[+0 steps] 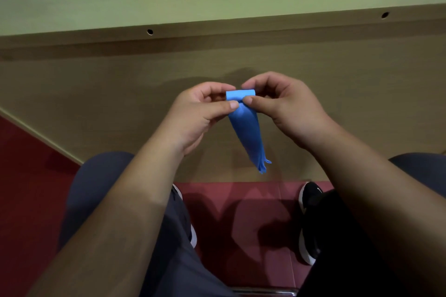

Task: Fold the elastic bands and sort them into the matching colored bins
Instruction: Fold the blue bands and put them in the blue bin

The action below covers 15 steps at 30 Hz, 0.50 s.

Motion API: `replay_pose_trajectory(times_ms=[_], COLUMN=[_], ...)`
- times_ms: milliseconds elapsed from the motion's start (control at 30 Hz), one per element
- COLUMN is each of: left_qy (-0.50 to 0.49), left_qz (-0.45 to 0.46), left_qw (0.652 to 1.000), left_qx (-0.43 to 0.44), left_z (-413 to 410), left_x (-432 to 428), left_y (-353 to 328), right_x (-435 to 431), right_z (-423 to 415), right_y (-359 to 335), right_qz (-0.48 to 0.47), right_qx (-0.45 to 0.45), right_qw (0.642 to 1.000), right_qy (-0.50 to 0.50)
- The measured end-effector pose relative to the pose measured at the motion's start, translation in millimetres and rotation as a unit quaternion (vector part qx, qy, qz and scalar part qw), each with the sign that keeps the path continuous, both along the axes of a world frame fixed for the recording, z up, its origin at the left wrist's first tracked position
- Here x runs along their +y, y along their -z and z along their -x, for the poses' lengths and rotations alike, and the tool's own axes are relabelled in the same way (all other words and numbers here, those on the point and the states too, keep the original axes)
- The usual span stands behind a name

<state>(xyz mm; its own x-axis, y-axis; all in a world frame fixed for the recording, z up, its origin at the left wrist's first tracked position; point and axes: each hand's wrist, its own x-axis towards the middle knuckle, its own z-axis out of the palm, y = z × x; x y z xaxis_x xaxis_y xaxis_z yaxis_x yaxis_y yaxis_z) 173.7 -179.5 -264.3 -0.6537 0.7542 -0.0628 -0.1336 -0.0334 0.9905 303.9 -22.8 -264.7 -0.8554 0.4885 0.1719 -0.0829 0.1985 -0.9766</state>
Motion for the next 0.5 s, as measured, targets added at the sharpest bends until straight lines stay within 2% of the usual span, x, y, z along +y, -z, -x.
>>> replay_pose_trajectory(times_ms=[267, 500], left_qy=[-0.002, -0.006], left_qz=[0.001, -0.022], left_qw=[0.999, 0.999], left_qx=[0.053, 0.033], left_z=[-1.3, -2.4], left_x=[-0.1, -2.3], left_y=[-0.4, -2.8], right_x=[2.4, 0.0], right_z=[-1.1, -2.5], right_y=[0.3, 0.6], right_qz=[-0.003, 0.029], right_qx=[0.014, 0.016], right_qw=[1.000, 0.999], right_qy=[0.004, -0.035])
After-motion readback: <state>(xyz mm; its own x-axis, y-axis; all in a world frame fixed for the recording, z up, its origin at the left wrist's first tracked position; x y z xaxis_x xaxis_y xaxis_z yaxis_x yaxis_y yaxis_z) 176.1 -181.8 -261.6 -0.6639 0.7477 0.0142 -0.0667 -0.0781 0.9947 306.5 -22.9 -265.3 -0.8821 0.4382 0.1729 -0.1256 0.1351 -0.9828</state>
